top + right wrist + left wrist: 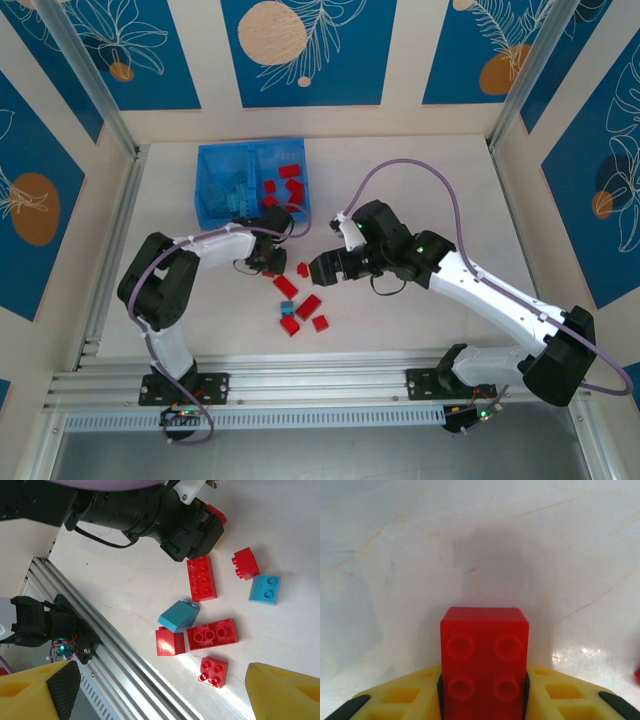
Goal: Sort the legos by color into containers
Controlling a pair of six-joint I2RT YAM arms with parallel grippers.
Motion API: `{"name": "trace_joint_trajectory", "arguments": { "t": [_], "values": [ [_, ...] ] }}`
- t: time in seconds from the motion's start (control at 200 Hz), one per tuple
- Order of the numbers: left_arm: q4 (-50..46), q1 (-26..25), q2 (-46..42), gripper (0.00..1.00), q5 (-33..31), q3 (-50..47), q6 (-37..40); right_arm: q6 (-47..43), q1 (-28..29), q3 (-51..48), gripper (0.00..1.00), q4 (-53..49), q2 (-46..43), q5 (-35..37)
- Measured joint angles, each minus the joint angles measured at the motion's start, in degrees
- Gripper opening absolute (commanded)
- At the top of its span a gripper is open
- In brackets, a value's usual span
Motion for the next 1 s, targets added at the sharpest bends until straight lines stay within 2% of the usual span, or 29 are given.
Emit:
{"name": "trace_joint_trajectory", "arguments": {
  "t": [0.135,0.245,0.34,0.445,0.58,0.735,0.885,1.0],
  "values": [
    [-0.35,0.20,-5.03,0.28,-0.59,-2.64,-1.79,0.44,0.00,0.52,0.87,0.20,-0.13,0.33],
    [-1.25,0.20,-12.87,0.28,-0.92,-1.90,-2.45,1.18,0.00,0.52,0.87,0.48,-1.73,1.95],
    [-2.03,0.22,-17.92,0.29,-2.38,2.86,-2.34,1.77,-0.17,0.50,0.88,0.83,-4.42,3.85],
    [-2.25,0.52,-17.22,0.29,-5.31,11.39,-1.57,2.60,-0.57,0.35,0.88,1.70,-6.97,5.44],
    [-1.73,2.91,-8.68,0.29,-7.82,22.86,-1.07,3.61,-0.68,-0.04,0.88,2.34,-8.17,6.23],
    [-3.06,4.96,7.15,0.30,-11.30,37.24,0.15,4.57,-0.66,-0.87,0.87,1.68,-8.74,6.45],
    [-6.05,5.64,20.13,0.37,-12.52,49.29,1.09,5.84,-0.66,-2.75,0.88,1.49,-11.54,6.95],
    [-9.31,6.27,25.64,0.43,-12.15,54.69,1.01,6.88,-0.61,-4.35,0.88,1.46,-13.75,7.19]
  ]
}}
